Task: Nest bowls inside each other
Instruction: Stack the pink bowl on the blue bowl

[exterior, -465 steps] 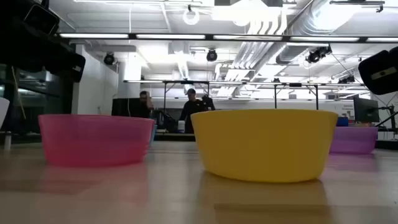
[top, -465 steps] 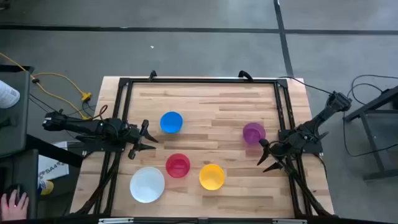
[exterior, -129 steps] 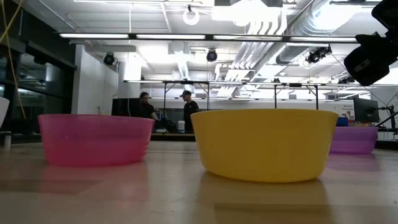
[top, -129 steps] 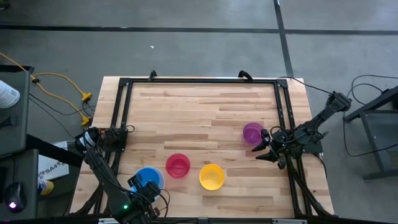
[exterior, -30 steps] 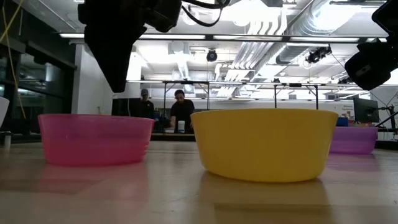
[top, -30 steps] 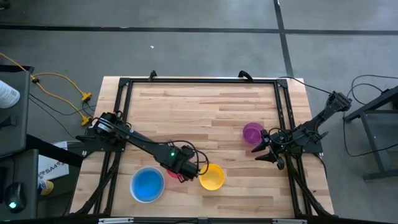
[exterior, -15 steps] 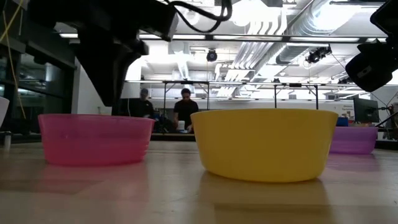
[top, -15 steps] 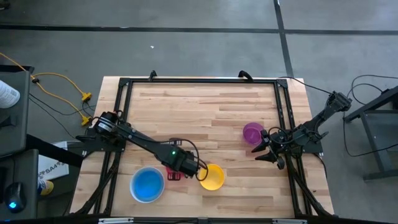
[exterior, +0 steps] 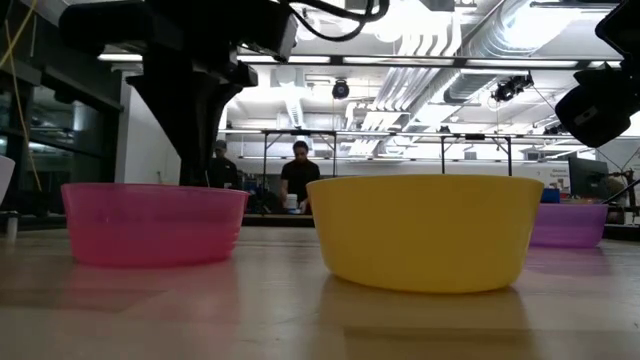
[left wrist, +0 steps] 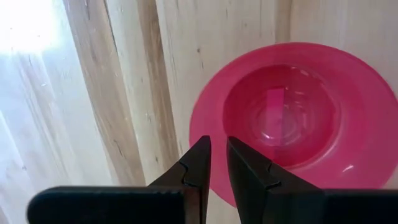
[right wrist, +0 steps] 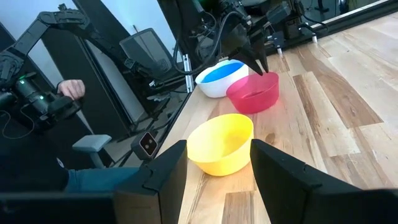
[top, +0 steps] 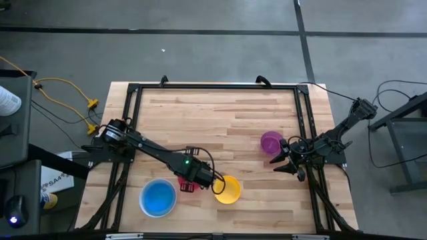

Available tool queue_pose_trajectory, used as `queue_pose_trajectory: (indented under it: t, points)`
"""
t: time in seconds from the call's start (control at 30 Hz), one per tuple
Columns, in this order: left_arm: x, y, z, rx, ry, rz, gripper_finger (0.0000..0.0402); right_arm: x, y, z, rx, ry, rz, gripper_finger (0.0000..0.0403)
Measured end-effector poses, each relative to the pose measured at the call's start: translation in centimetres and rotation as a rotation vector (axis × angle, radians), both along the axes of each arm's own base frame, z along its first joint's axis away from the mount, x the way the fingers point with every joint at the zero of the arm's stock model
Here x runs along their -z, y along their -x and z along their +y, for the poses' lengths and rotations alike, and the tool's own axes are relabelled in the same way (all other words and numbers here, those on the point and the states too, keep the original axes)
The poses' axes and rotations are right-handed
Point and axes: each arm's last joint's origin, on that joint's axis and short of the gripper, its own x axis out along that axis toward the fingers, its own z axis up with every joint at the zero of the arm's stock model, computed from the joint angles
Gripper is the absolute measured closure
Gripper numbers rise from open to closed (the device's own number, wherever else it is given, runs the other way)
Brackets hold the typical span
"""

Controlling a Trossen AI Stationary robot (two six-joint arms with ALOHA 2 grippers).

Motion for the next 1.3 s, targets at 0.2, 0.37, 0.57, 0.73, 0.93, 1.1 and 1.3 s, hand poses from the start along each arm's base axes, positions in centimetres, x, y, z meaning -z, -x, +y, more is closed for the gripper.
queue_pose_trajectory:
  t: [0.2, 0.37, 0.57, 0.73, 0.93, 1.1, 1.3]
  points:
    - [0.0, -0.7, 1.9, 0.018, 0.076, 0.036, 0.0350, 0.0, 0.0, 0.0, 0.000, 0.001, 0.000, 0.0233]
    - [0.0, -1.6, 2.8, 0.045, 0.139, -0.002, 0.0350, 0.0, 0.0, 0.0, 0.000, 0.002, 0.001, 0.0233]
    - [-0.3, -1.9, 2.5, 0.130, 0.174, -0.032, 0.0350, 0.1, 0.0, 0.0, -0.003, 0.010, 0.012, 0.0233]
    - [-0.3, -2.0, 2.5, 0.181, 0.196, -0.032, 0.0350, 0.2, 0.0, 0.0, -0.003, 0.011, 0.014, 0.0233]
    - [-0.4, -2.1, 2.2, 0.231, 0.242, -0.039, 0.0350, 0.2, 0.0, 0.0, -0.003, 0.015, 0.019, 0.0233]
    - [-0.4, -2.2, 2.3, 0.269, 0.232, -0.044, 0.0350, 0.4, 0.0, 0.0, -0.003, 0.028, 0.035, 0.0233]
    - [-0.5, -2.4, 2.2, 0.327, 0.215, -0.068, 0.0350, 0.4, 0.0, 0.0, -0.004, 0.028, 0.036, 0.0233]
